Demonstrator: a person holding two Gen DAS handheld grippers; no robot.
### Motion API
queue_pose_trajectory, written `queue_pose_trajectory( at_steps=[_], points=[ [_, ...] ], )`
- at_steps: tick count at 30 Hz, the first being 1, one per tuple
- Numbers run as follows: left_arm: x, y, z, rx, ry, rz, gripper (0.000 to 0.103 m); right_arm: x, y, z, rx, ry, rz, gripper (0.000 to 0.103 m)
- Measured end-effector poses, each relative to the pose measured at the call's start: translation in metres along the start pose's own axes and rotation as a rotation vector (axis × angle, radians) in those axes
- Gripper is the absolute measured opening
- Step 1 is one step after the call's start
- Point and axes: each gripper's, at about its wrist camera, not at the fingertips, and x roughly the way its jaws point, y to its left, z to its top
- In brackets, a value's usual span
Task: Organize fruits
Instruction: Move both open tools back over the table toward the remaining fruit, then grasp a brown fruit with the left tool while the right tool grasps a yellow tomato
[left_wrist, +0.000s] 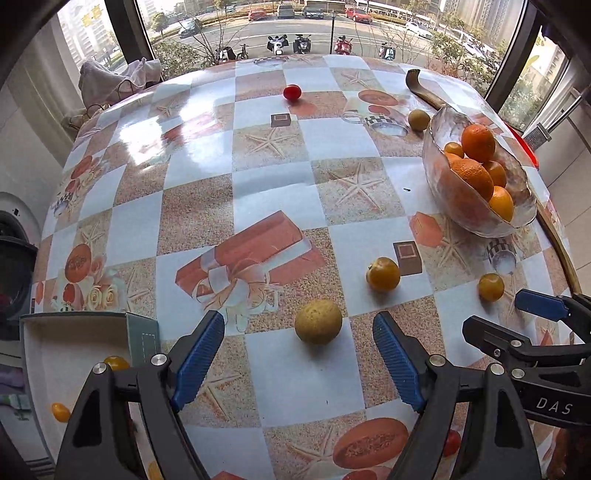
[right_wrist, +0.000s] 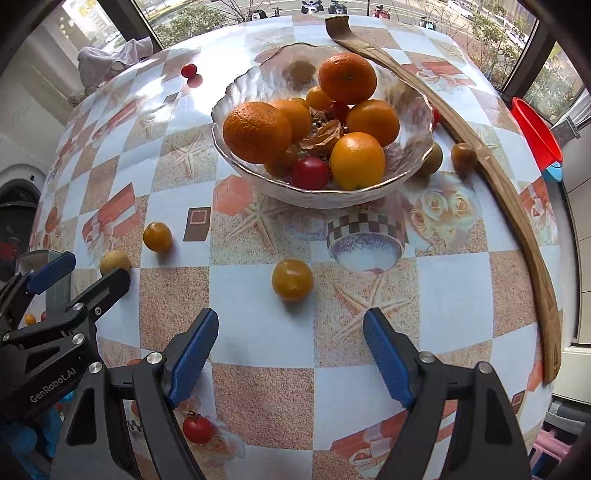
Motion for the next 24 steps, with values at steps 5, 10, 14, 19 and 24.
queue_pose_trajectory(
  at_steps=[5, 10, 14, 19, 24],
  points=[
    [0.013, -0.002, 0.0, -0.007, 0.034, -0.011, 0.065, 0.004, 0.006, 0.007, -0.03, -0.023, -0.026, 0.079],
    [0.009, -0.005, 0.0, -0.001, 0.02, -0.019, 0.041, 0.004, 0.018, 0.013, -0.08, -0.045, -0.055, 0.055],
    [0.009, -0.004, 0.003, -0.016, 0.02, -0.051, 0.028, 0.004, 0.02, 0.017, -0.091, -0.052, -0.041, 0.024],
    [-0.004, 0.001, -0.005, -0.045, -0.002, -0.082, 0.028, -0.006, 0.008, 0.011, -0.048, -0.065, 0.039, 0.024],
    [-0.025, -0.001, -0.017, -0.021, -0.022, -0.09, 0.028, -0.016, 0.003, -0.003, -0.022, -0.054, 0.083, 0.024]
  ],
)
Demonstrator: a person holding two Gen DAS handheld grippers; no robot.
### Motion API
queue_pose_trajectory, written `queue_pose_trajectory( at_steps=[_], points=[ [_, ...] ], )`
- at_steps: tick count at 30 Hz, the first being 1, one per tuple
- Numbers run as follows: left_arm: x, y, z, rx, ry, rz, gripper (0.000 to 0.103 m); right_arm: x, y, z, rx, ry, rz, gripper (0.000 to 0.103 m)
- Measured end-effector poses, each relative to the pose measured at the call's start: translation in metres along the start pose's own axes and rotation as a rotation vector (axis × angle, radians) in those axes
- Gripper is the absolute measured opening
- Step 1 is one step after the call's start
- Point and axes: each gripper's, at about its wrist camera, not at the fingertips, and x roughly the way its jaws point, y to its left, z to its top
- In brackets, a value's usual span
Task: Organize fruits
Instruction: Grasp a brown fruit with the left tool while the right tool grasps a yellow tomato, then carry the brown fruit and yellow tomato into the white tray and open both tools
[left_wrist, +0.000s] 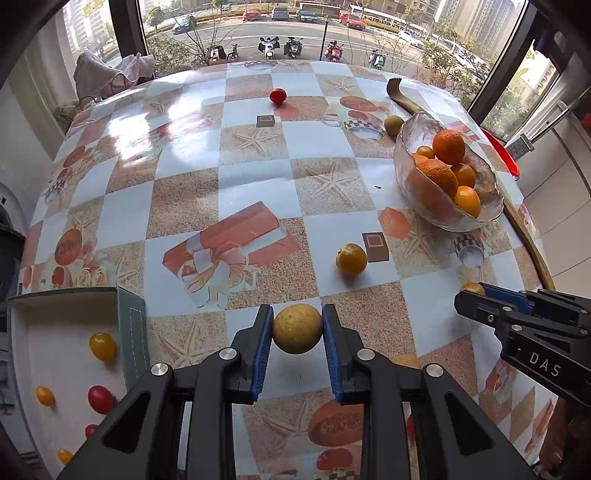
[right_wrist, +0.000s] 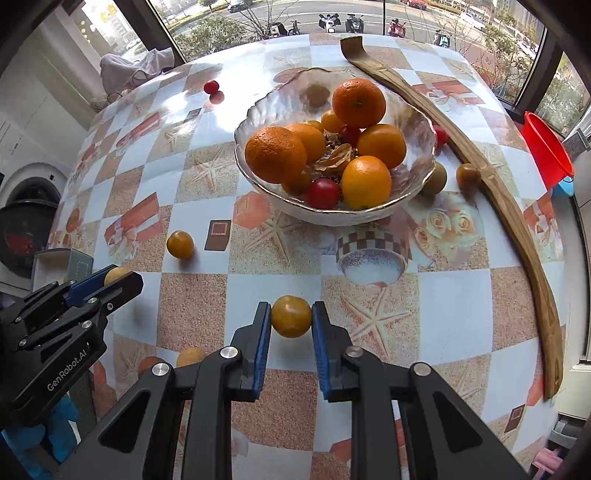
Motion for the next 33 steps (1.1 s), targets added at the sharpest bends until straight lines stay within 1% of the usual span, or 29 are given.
queue_pose_trajectory(
  at_steps=[7, 12, 16, 21, 27, 33],
  points=[
    [-0.029, 0.01, -0.025, -0.019, -0.013, -0.006, 0.028, -0.015, 0.003, -0.019, 0.018, 0.01, 0.029, 0.024],
    [-0.048, 0.022, -0.046, -0.059, -0.022, -0.004, 0.028, -0.022, 0.016, -0.028, 0.009, 0.019, 0.053, 0.024],
    [-0.063, 0.032, -0.063, -0.088, -0.028, 0.001, 0.028, -0.027, 0.035, -0.033, -0.02, 0.027, 0.076, 0.024],
    [-0.082, 0.058, -0.084, -0.13, -0.029, 0.027, 0.028, -0.029, 0.069, -0.038, -0.083, 0.04, 0.108, 0.024],
    [-0.103, 0.102, -0.112, -0.216, -0.035, 0.093, 0.028, -0.029, 0.122, -0.041, -0.166, 0.05, 0.158, 0.024],
    [-0.115, 0.148, -0.144, -0.318, -0.023, 0.164, 0.028, -0.023, 0.18, -0.046, -0.261, 0.069, 0.207, 0.024]
  ],
)
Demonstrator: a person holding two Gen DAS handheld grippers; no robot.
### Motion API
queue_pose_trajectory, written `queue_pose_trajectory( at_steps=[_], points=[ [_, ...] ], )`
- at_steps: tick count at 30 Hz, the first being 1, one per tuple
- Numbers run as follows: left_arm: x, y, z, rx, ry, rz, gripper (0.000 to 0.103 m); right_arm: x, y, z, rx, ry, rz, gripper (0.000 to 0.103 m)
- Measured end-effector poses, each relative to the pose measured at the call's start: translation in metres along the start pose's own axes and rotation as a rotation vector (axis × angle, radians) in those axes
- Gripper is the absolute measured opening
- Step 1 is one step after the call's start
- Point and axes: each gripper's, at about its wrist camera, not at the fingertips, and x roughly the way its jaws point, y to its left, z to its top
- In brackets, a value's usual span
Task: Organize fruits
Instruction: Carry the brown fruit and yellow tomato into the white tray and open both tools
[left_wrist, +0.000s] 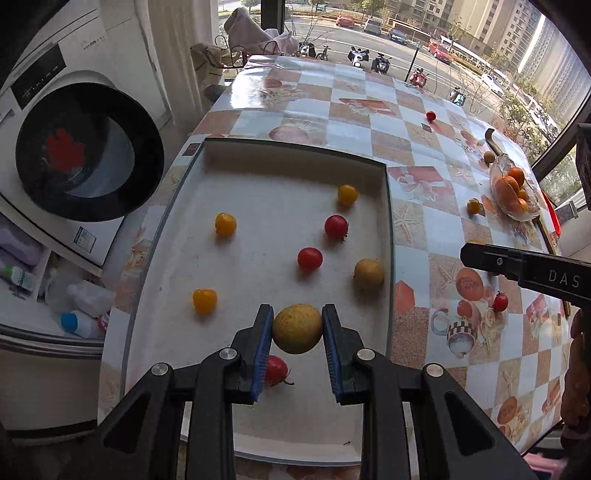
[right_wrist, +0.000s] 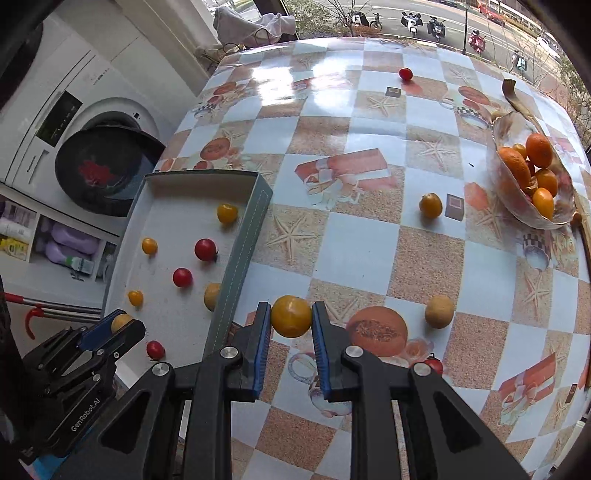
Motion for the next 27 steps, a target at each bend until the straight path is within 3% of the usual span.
queue_pose_trajectory(
  at_steps=[6, 13, 27],
  points=[
    [0.008, 0.043, -0.017, -0.083, 0.025, 0.055, 0.029, 0.026, 0.053, 0.006, -0.093, 0.042, 0.04, 0.024],
    [0.028, 0.065, -0.033, -0.121, 0.063, 0.091, 0.029, 0.06, 0.094, 0.002, -0.156, 0.117, 0.064, 0.024],
    [0.047, 0.068, -0.034, -0.114, 0.09, 0.1, 0.029, 0.097, 0.12, -0.005, -0.307, 0.138, -0.074, 0.024]
  ],
)
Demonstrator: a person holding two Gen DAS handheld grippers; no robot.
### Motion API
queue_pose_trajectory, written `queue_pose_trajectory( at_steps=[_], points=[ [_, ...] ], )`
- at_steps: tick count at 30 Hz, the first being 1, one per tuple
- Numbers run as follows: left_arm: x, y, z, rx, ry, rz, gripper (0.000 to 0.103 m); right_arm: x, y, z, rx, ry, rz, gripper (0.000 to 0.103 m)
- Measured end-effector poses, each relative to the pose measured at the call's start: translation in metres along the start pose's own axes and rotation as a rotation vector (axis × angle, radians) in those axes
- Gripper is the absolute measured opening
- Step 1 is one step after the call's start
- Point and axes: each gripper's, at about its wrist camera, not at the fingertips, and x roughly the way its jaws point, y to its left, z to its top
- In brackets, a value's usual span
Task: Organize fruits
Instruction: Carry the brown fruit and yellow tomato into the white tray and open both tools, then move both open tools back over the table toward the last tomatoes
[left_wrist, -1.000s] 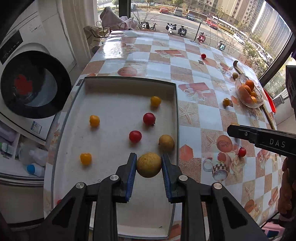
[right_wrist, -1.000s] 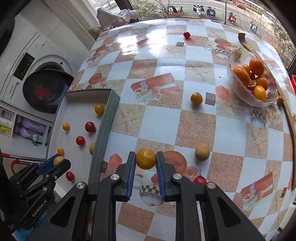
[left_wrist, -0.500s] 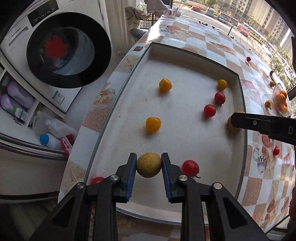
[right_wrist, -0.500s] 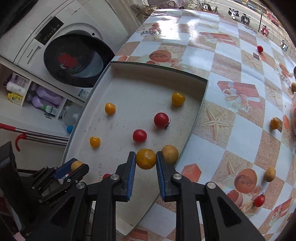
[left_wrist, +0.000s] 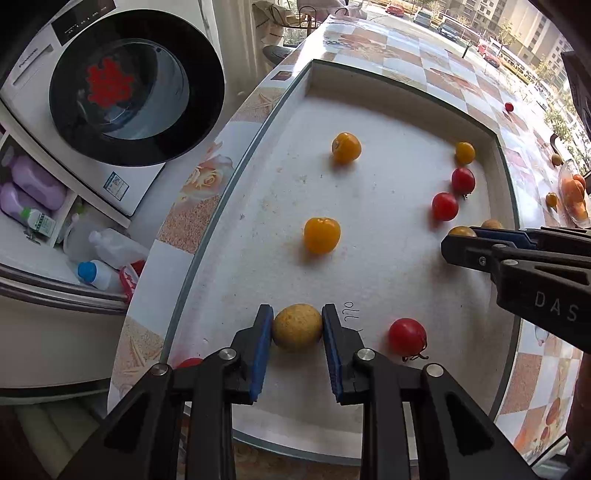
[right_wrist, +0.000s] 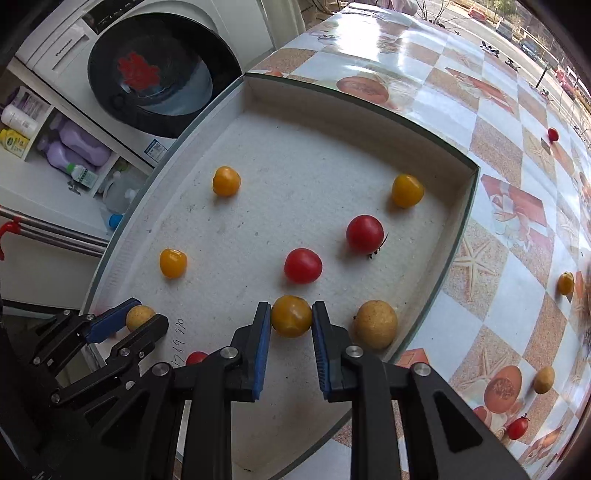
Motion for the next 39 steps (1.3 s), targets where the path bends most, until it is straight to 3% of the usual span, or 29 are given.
queue_pose_trajectory(
  at_steps=[4, 6, 7, 8, 9, 10, 15, 18, 23, 31, 39],
  points=[
    [0.0, -0.002, 0.0, 0.024, 0.003, 0.01, 0.029, 0.005, 0.002, -0.002, -0.026, 0.003, -0.018, 0.025],
    [0.0, -0.005, 0.0, 0.04, 0.0, 0.023, 0.03, 0.005, 0.004, -0.001, -0.04, 0.003, -0.006, 0.03],
    [-0.001, -0.006, -0.001, 0.048, -0.002, 0.04, 0.038, 0.005, 0.006, 0.0, -0.043, 0.006, 0.004, 0.041],
    [-0.002, -0.007, -0.001, 0.052, -0.003, 0.049, 0.065, 0.004, 0.006, 0.0, -0.042, 0.008, 0.003, 0.055],
    [-0.004, -0.007, -0.002, 0.05, -0.018, 0.053, 0.076, 0.002, 0.006, 0.0, -0.04, 0.001, 0.006, 0.06],
    [-0.009, -0.007, -0.003, 0.051, -0.043, 0.056, 0.079, -0.001, 0.005, -0.001, -0.036, -0.007, 0.013, 0.062],
    [-0.012, -0.01, -0.004, 0.084, -0.034, 0.052, 0.079, -0.021, -0.002, -0.003, -0.006, -0.04, 0.046, 0.066],
    [-0.014, -0.012, -0.004, 0.09, -0.028, 0.052, 0.079, -0.037, -0.01, -0.006, 0.021, -0.073, 0.066, 0.081],
    [-0.02, -0.024, -0.001, 0.116, -0.029, 0.052, 0.079, -0.056, -0.031, -0.015, 0.099, -0.106, 0.076, 0.082],
    [-0.038, -0.063, 0.019, 0.208, -0.076, 0.012, 0.079, -0.075, -0.102, -0.057, 0.284, -0.124, -0.011, 0.082],
    [-0.051, -0.13, 0.042, 0.33, -0.113, -0.075, 0.079, -0.082, -0.173, -0.113, 0.483, -0.101, -0.112, 0.082]
  ],
)
